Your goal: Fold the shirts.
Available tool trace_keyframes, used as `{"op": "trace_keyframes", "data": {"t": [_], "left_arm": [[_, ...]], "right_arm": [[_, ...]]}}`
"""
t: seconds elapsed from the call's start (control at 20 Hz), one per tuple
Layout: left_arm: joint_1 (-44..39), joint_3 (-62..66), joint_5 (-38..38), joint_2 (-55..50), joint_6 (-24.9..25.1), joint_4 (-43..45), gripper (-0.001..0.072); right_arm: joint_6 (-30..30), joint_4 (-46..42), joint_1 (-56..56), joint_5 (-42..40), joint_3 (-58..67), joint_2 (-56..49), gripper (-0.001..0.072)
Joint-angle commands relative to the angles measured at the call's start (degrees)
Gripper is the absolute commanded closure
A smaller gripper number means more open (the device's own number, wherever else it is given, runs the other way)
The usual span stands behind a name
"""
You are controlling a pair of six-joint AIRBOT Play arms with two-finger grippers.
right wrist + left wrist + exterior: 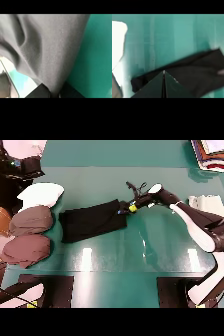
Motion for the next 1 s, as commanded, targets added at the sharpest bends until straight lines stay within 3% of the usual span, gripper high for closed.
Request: {"op": "trace_keyframes", "data": {"t": [0.0, 0.3, 0.55, 0.95], "left_arm": [[-6.60, -0.02, 1.68, 0.04, -0.02, -0.28, 0.0684], [-16.31, -0.02, 6.91, 0.04, -0.26, -0.31, 0.0683], [-20.83, 0.00, 11.45, -0.02, -0.90, -0.31, 0.0683], [-21.86, 0.00, 13.51, -1.86, -1.31, -0.61, 0.0683]], "right_arm": [[1.33, -5.29, -6.71, -2.49, -1.46, 7.06, 0.0696], [2.03, -6.82, -34.60, -3.72, -10.34, 23.39, 0.0697], [1.88, -6.62, -55.78, -4.76, -11.08, 28.00, 0.0696], [0.37, -6.64, -62.71, -7.45, 0.92, 27.96, 0.0697]]}}
